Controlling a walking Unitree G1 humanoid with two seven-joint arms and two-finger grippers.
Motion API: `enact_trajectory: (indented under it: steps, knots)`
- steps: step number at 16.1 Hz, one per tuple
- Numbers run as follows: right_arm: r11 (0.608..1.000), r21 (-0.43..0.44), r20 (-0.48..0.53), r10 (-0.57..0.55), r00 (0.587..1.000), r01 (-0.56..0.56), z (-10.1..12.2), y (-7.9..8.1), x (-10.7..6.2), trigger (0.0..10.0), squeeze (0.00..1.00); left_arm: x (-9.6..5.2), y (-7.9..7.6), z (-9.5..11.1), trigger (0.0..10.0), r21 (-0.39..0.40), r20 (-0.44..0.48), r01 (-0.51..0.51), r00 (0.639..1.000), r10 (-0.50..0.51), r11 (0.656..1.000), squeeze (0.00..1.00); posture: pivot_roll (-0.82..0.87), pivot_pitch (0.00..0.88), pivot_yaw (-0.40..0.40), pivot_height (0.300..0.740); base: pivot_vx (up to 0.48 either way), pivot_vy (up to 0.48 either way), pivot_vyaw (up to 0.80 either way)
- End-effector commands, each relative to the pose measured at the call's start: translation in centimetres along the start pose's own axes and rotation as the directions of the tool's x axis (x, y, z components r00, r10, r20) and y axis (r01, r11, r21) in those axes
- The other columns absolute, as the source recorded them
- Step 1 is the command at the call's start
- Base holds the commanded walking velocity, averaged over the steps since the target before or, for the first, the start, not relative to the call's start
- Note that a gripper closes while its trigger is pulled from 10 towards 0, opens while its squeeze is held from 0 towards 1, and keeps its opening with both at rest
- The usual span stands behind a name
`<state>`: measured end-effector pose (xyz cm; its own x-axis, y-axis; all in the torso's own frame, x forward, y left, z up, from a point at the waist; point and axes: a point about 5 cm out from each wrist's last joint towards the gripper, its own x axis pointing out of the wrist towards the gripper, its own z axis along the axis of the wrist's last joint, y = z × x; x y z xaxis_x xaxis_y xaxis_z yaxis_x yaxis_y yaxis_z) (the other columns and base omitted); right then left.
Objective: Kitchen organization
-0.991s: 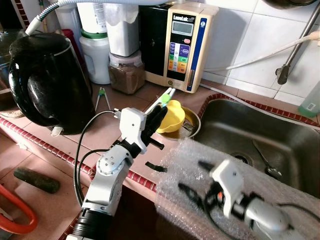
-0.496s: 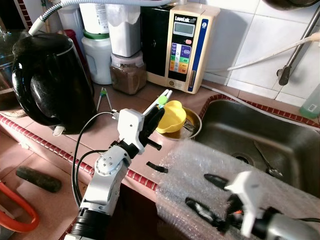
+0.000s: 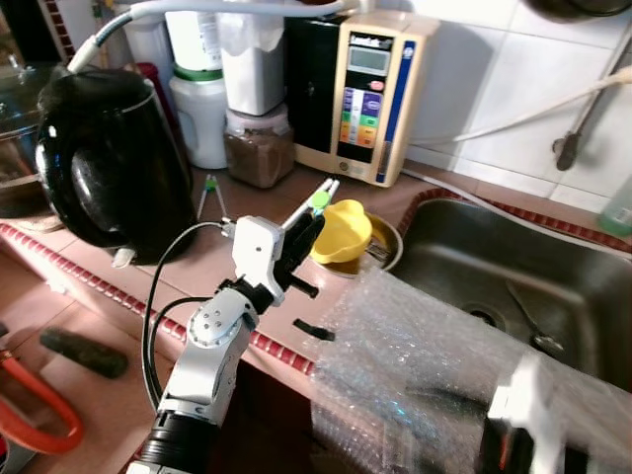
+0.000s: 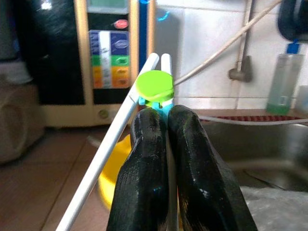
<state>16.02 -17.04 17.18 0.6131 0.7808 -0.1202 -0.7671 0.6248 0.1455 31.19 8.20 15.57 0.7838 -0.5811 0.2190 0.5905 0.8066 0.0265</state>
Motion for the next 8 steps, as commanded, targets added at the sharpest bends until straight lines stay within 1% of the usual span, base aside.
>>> enact_trajectory:
  steps: [1,2,3,4,5,6,8]
  knots:
    - [0.998,0.007,0.059,-0.066,0.996,0.066,1.0,-0.9,-0.1,10.0,0.00,0.4,-0.1,0.5,0.0,0.029,0.020,0.015,1.000,-0.016,0.999,0.00,0.02,0.000,0.017,0.740,0.000,0.000,0.00]
    - [0.986,-0.010,0.150,-0.161,0.976,0.164,2.3,-2.4,0.3,10.0,0.00,0.4,-0.3,0.7,0.0,0.045,0.033,0.032,0.999,-0.033,0.998,0.00,0.02,0.000,0.016,0.740,0.000,0.000,0.00]
    - [0.980,-0.011,0.178,-0.195,0.965,0.200,2.7,-2.9,0.3,10.0,0.00,0.3,-0.4,0.8,0.0,0.052,0.038,0.038,0.998,-0.040,0.998,0.00,0.02,0.000,0.016,0.740,0.000,0.000,0.00]
    - [0.957,0.011,0.274,-0.280,0.920,0.288,4.1,-4.5,0.6,10.0,0.00,0.2,-0.9,1.0,0.0,0.080,0.056,0.073,0.995,-0.078,0.994,0.00,0.03,0.000,0.013,0.740,0.000,0.000,0.00]
    - [0.954,0.016,0.288,-0.291,0.912,0.299,4.3,-4.7,0.7,10.0,0.00,0.2,-1.1,1.0,0.0,0.084,0.059,0.082,0.994,-0.087,0.993,0.00,0.03,0.000,0.013,0.740,0.000,0.000,0.00]
    - [0.934,-0.002,0.308,-0.339,0.889,0.357,4.7,-5.4,1.0,10.0,0.00,0.3,-1.7,1.3,0.0,0.087,0.079,0.109,0.990,-0.116,0.990,0.00,0.03,0.000,0.007,0.740,0.000,0.000,0.00]
    - [0.923,0.012,0.323,-0.367,0.872,0.384,4.9,-5.8,1.4,10.0,0.00,0.4,-2.3,1.6,0.0,0.087,0.099,0.129,0.986,-0.137,0.988,0.00,0.03,0.000,0.004,0.740,0.000,0.000,0.00]
